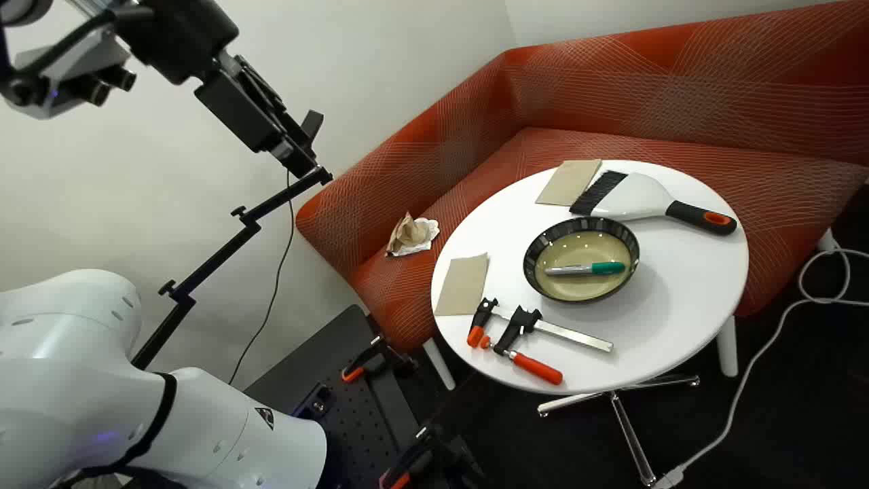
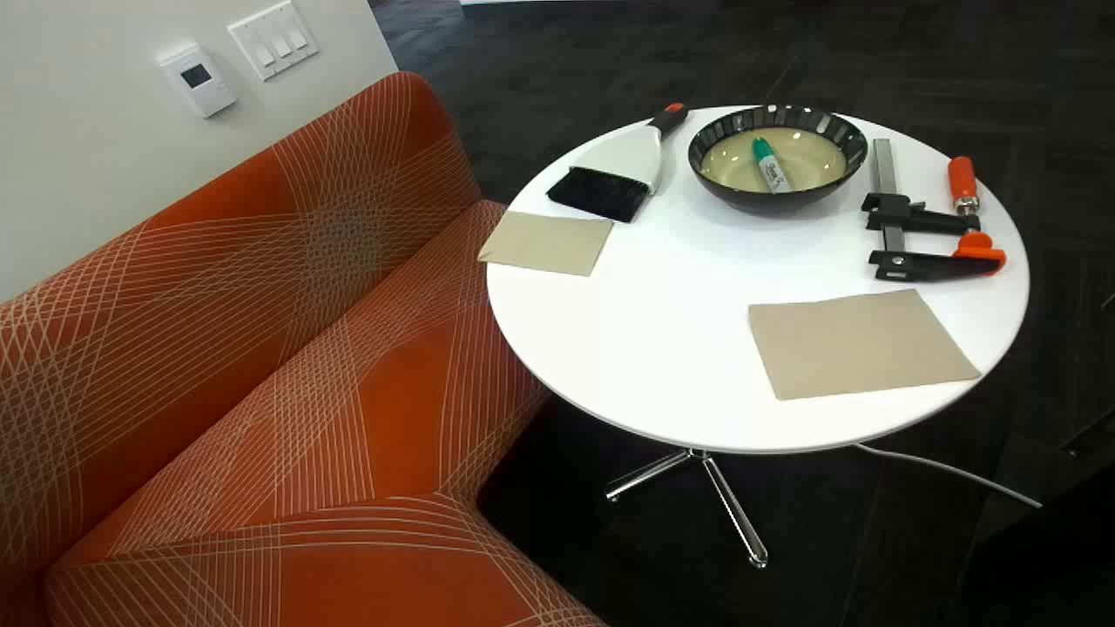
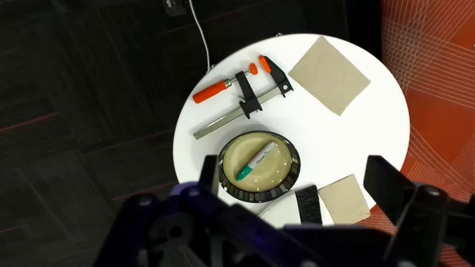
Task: Take the green marker out of the bowl
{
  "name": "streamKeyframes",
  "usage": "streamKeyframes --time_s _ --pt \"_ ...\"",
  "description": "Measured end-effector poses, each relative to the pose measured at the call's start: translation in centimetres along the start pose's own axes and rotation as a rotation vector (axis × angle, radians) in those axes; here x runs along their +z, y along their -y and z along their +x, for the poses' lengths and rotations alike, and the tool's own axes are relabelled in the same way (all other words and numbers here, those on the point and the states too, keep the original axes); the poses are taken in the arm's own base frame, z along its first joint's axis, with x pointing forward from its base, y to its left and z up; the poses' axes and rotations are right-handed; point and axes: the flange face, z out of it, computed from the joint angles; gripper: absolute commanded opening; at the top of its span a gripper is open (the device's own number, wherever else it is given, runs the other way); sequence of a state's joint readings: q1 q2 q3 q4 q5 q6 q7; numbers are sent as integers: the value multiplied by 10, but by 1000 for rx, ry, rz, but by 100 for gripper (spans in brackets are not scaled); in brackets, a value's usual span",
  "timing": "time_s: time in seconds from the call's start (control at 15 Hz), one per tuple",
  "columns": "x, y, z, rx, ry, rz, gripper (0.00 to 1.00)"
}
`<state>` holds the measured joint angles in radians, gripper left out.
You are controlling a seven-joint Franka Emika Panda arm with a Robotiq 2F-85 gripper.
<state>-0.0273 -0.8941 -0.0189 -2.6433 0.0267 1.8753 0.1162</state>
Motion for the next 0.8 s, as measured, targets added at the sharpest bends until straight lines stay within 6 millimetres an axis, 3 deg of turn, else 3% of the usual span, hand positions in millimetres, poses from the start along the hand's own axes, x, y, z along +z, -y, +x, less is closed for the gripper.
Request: streamKeyframes --time_s 0.6,0.8 --pt "1 2 1 -3 -3 -3 100" --pt "7 13 13 -5 -29 -20 100"
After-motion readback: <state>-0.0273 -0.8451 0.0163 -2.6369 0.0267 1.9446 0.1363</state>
